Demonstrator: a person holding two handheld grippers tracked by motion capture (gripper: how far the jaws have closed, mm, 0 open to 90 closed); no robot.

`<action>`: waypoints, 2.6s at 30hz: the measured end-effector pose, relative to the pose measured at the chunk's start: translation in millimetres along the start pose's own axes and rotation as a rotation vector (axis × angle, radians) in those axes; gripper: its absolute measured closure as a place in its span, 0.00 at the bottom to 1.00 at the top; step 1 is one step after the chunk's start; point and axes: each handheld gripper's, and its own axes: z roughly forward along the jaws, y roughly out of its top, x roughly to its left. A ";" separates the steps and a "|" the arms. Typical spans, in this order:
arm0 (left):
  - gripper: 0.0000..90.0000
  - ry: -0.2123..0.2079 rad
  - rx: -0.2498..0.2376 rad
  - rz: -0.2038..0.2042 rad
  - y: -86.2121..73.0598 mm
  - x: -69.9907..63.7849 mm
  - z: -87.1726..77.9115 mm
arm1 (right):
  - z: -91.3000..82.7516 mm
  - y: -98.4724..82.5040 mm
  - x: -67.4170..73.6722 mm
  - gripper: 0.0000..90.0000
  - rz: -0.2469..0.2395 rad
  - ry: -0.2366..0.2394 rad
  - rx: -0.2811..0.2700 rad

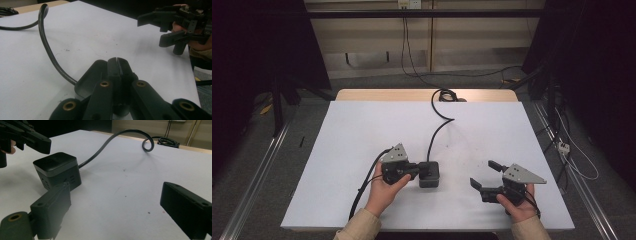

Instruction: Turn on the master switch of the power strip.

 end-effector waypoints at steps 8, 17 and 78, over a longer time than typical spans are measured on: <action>1.00 -0.010 0.014 0.006 -0.6 -1.8 1.9 | -0.2 0.2 -0.1 0.10 -0.002 0.000 -0.001; 1.00 -0.011 0.025 0.012 -1.4 -1.8 3.5 | -0.3 0.2 -0.2 0.10 -0.003 0.001 -0.003; 1.00 0.011 0.061 0.053 -2.4 -7.4 5.7 | -1.1 0.3 1.1 0.11 0.002 -0.005 -0.006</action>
